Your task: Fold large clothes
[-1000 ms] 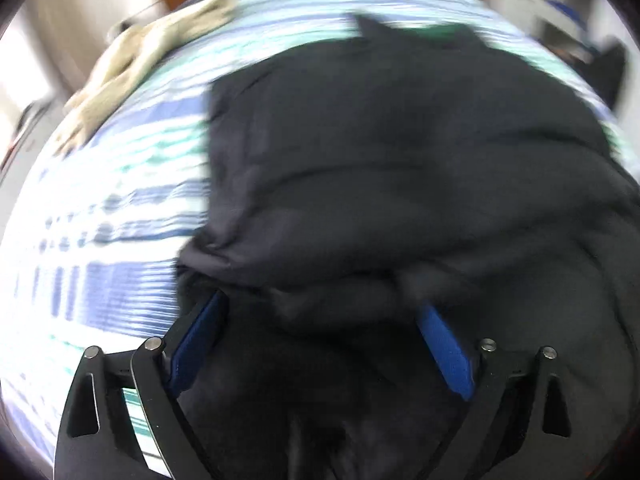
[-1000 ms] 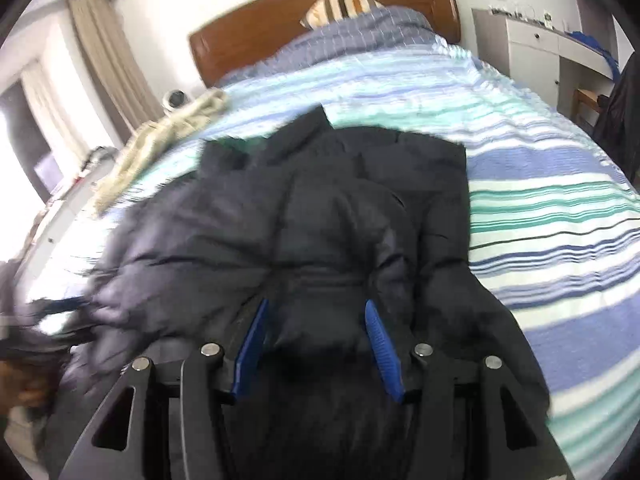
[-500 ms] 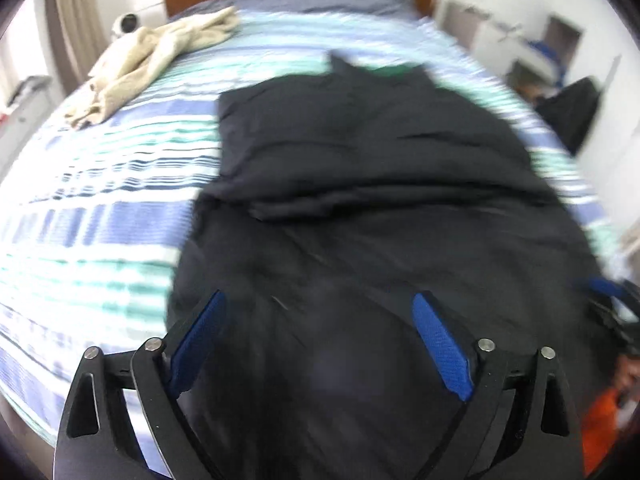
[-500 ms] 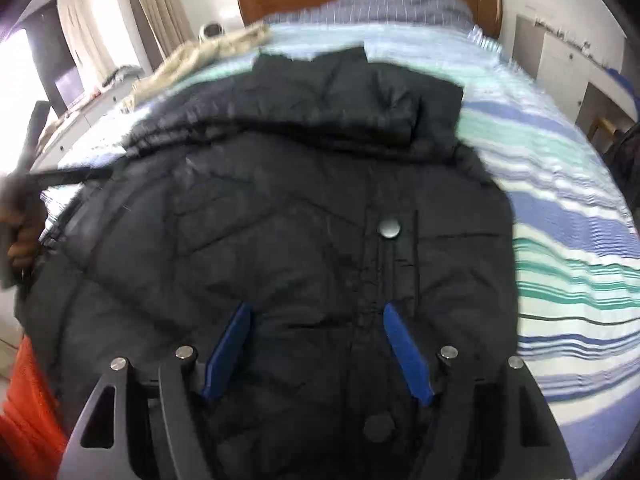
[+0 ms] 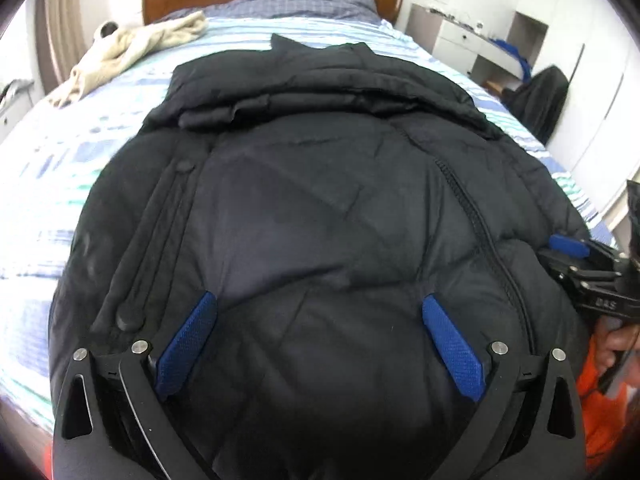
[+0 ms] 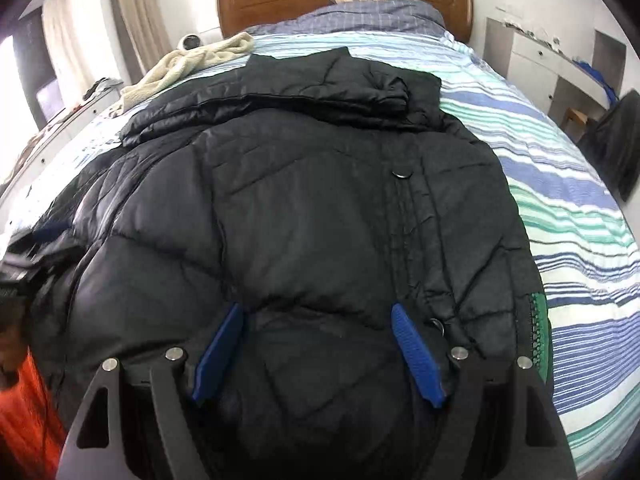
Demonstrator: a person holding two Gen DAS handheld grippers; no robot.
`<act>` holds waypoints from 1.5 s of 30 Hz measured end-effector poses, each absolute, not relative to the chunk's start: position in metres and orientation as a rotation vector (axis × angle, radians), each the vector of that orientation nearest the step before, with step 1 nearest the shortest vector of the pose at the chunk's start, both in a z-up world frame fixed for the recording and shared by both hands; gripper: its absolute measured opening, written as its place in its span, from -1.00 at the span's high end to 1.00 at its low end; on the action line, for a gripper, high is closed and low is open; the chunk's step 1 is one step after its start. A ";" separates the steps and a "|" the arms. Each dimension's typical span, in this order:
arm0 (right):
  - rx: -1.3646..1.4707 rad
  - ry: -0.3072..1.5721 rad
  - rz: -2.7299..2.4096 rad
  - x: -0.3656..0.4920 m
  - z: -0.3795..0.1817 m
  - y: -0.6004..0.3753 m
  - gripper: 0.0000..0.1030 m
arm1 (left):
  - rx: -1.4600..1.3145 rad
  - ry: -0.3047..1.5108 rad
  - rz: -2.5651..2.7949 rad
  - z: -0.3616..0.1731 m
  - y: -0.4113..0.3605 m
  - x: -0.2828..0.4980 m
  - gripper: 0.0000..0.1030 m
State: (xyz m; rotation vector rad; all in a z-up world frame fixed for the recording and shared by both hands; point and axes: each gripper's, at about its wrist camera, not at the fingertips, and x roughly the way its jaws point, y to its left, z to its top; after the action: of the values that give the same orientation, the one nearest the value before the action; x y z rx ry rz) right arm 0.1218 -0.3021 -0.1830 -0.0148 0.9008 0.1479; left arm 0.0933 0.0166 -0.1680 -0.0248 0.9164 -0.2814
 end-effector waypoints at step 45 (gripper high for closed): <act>0.279 0.980 0.088 0.045 -0.125 -0.449 -0.55 | -0.370 1.086 -0.181 -0.170 0.134 0.042 -0.94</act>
State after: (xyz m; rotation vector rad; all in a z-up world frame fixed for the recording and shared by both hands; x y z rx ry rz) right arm 0.0447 -0.4488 -0.1249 0.2790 0.9804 0.0876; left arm 0.0419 0.1344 -0.1699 -0.3695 1.0863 -0.1808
